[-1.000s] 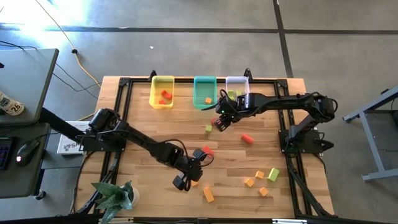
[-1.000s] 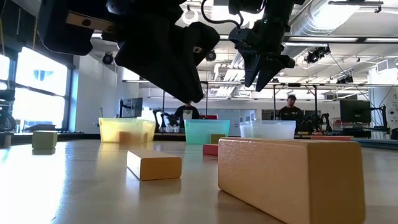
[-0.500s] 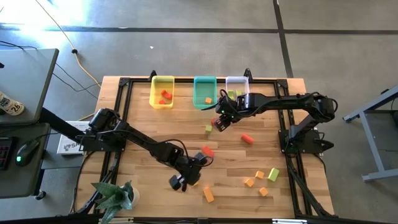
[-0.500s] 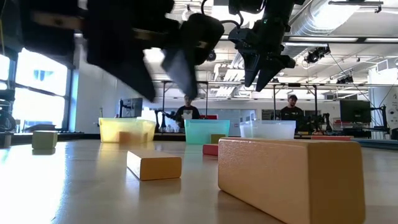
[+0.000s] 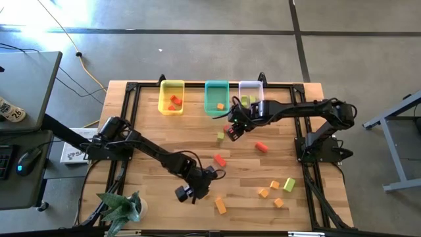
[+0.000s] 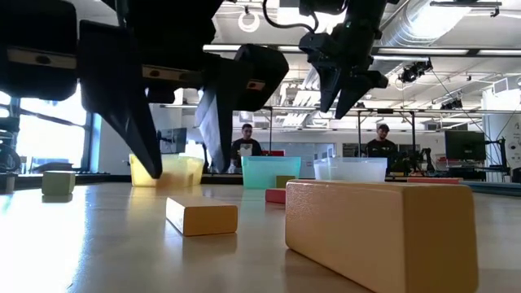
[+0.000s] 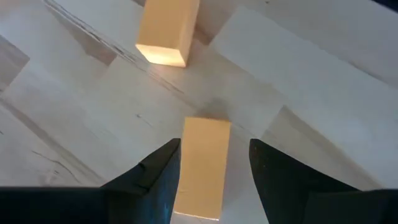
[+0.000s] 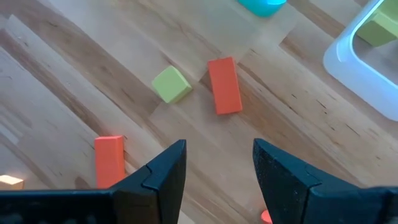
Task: Sort & place blocks by color
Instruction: Put the yellow block into the green bin
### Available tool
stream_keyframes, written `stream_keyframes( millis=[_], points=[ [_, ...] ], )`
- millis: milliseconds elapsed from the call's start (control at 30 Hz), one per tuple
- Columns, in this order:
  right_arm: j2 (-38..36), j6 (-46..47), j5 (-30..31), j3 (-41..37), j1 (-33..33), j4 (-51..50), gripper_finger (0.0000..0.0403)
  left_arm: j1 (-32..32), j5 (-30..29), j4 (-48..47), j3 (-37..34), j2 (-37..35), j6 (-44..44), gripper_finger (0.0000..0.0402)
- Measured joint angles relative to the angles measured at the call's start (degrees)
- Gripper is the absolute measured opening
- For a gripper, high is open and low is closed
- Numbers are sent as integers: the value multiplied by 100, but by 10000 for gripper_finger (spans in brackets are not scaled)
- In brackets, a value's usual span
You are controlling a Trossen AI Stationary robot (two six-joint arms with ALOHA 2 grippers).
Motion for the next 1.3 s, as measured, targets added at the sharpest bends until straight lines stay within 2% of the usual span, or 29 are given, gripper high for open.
stream_keyframes(
  millis=[167, 333, 600, 800, 967, 1300],
  points=[
    [0, 61, 66, 0, 64, 2, 172, 58, -345, -15, 0, 0, 145, 178],
    [0, 70, 66, 0, 72, 2, 172, 221, -309, -125, 0, 0, 148, 177],
    [0, 103, 68, 0, 72, 2, 172, 240, 110, -176, -1, 0, 222, 177],
    [0, 103, 66, 0, 71, 1, 172, 203, 41, -208, -9, 200, 406, 177],
    [0, 103, 66, 0, 72, 2, 172, 208, -540, -53, 4, 359, 271, 177],
    [-2, 103, 69, 0, 70, 2, 172, 199, -326, -83, 2, 373, 96, 163]
  ],
)
